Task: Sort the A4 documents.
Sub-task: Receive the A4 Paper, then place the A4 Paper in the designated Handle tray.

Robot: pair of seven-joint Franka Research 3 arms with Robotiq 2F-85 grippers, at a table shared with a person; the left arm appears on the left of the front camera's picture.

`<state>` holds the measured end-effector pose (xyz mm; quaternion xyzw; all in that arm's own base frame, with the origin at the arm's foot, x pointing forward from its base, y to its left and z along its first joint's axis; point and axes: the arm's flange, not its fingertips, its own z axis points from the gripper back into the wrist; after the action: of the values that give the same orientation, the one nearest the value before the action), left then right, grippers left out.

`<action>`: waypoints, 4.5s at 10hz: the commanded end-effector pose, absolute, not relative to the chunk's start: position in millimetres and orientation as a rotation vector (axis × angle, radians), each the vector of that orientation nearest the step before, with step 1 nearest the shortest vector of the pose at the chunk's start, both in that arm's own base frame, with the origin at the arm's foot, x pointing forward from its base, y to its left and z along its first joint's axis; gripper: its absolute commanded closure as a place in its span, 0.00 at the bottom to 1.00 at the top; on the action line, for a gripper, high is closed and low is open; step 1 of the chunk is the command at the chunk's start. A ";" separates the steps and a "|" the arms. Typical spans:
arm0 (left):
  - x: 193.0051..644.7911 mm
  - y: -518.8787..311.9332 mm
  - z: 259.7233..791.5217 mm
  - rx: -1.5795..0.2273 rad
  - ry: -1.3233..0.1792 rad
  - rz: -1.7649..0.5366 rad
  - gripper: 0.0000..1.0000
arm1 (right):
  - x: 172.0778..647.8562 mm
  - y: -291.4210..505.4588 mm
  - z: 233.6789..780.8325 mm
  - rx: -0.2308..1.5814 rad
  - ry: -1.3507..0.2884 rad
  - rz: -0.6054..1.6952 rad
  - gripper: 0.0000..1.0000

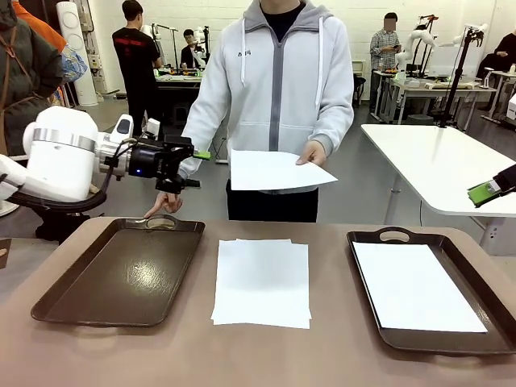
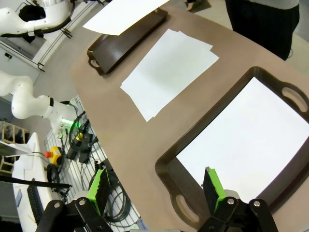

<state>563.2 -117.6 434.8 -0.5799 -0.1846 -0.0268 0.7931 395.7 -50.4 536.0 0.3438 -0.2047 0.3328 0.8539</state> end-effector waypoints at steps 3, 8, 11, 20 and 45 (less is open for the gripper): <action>573.7 -152.6 434.0 -1.399 -0.322 -0.030 0.00 | 396.3 -50.0 535.2 0.730 -0.432 0.705 0.00; 576.6 -183.9 418.7 -1.468 -0.236 0.029 0.00 | 396.3 -50.0 535.2 0.730 -0.432 0.705 0.00; 580.0 -196.6 416.5 -1.477 -0.204 0.060 0.00 | 396.3 -50.0 535.2 0.730 -0.432 0.705 0.00; 581.6 -199.1 420.8 -1.477 -0.163 0.097 0.19 | 396.3 -50.0 535.2 0.730 -0.432 0.705 0.00; 581.9 -191.6 415.6 -1.453 -0.177 0.162 1.00 | 396.3 -50.0 535.2 0.730 -0.432 0.705 0.00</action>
<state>581.6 -191.6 414.7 -0.6639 -0.0781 0.0722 0.7402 395.7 -50.2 535.9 0.3437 -0.2046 0.3329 0.8539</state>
